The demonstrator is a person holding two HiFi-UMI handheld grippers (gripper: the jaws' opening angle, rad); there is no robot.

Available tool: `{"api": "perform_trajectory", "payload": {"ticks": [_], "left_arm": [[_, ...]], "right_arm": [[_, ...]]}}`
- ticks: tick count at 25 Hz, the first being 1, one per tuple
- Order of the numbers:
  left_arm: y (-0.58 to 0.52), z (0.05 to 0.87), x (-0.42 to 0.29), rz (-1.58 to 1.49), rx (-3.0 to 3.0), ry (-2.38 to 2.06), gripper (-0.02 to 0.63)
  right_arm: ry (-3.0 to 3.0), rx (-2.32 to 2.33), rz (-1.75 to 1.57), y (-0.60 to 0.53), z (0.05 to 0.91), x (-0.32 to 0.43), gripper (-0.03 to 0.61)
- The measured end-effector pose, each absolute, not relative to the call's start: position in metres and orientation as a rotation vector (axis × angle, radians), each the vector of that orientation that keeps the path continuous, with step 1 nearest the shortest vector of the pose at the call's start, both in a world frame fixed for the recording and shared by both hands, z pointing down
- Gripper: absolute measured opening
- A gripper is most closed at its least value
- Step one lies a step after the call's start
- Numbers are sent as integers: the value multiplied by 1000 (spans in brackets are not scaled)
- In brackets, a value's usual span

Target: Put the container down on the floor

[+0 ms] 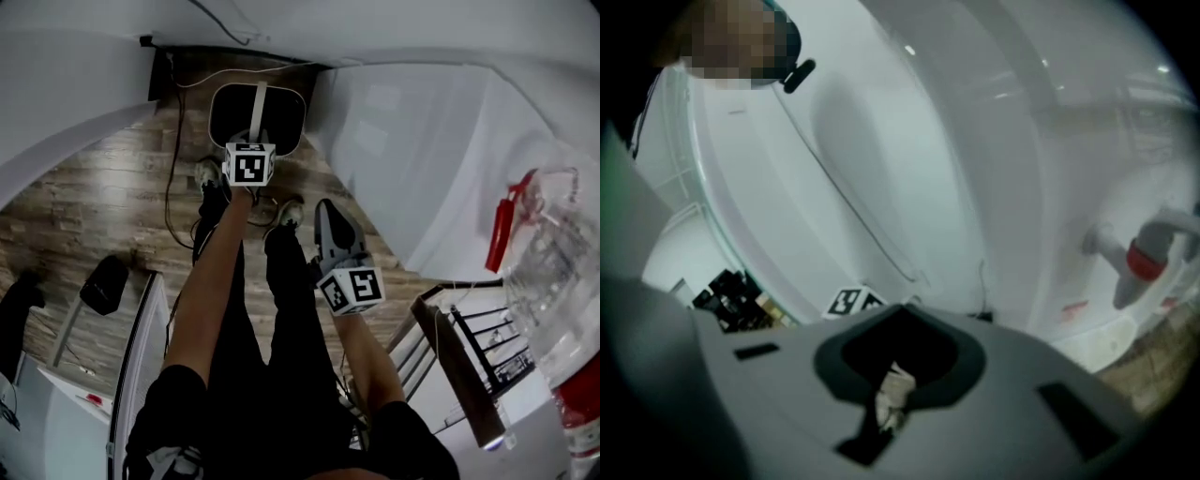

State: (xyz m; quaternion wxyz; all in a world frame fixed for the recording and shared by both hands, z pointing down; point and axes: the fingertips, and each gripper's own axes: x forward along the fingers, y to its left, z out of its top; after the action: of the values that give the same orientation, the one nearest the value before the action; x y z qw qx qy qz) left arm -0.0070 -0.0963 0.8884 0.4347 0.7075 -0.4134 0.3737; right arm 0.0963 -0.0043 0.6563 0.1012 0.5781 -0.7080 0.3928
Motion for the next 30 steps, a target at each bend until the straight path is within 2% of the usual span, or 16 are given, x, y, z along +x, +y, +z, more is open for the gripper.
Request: {"api": "perform_trajectory", "payload": {"ticks": [15,30], "left_arm": [[-98,941,15,936,1769,-1046,29],[-77,976,51,936,1794,-949,29]], "right_arm": [[-2065,1705,1190,6,691,104,34],[-2063,1664,1220,-5,707,82,34]]}}
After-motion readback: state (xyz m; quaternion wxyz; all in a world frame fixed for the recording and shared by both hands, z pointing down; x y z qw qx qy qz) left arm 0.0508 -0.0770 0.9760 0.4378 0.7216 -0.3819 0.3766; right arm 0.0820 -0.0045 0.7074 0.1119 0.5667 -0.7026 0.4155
